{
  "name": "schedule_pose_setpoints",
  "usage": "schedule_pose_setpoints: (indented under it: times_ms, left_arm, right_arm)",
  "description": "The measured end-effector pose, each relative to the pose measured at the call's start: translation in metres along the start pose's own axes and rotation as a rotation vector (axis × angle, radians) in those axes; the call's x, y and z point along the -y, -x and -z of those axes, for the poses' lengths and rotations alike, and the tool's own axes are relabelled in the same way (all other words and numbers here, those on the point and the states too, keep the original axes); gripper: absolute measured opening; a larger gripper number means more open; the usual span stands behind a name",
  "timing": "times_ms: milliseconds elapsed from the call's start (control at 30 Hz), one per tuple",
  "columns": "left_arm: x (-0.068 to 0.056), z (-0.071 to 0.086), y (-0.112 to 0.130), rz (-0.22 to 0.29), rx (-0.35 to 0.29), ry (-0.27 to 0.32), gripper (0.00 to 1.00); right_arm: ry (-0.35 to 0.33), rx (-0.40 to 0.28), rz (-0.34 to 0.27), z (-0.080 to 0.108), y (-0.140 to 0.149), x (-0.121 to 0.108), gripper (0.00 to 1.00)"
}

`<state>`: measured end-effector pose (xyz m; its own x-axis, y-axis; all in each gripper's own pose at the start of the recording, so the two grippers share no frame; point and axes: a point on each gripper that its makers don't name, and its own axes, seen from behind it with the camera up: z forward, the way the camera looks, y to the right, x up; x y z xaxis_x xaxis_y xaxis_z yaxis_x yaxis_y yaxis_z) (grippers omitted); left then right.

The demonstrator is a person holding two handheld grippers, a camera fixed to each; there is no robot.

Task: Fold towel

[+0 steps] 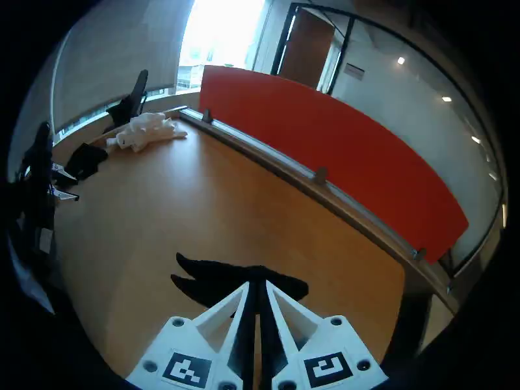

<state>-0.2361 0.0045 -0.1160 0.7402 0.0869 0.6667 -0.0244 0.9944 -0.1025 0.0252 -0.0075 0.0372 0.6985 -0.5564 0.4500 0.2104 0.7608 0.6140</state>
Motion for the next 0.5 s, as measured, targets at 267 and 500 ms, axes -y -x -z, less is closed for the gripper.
schedule_pose_setpoints:
  times_ms: [267,500]
  left_arm:
    - [-0.002,-0.002,-0.003,-0.006,0.004,-0.004,0.94]
    - [-0.005,-0.003,-0.004,-0.011,0.011,-0.006,0.94]
  right_arm:
    - [0.031,0.028,-0.015,0.0,0.015,-0.034,0.05]
    - [0.062,0.047,-0.038,0.002,0.027,-0.065,0.05]
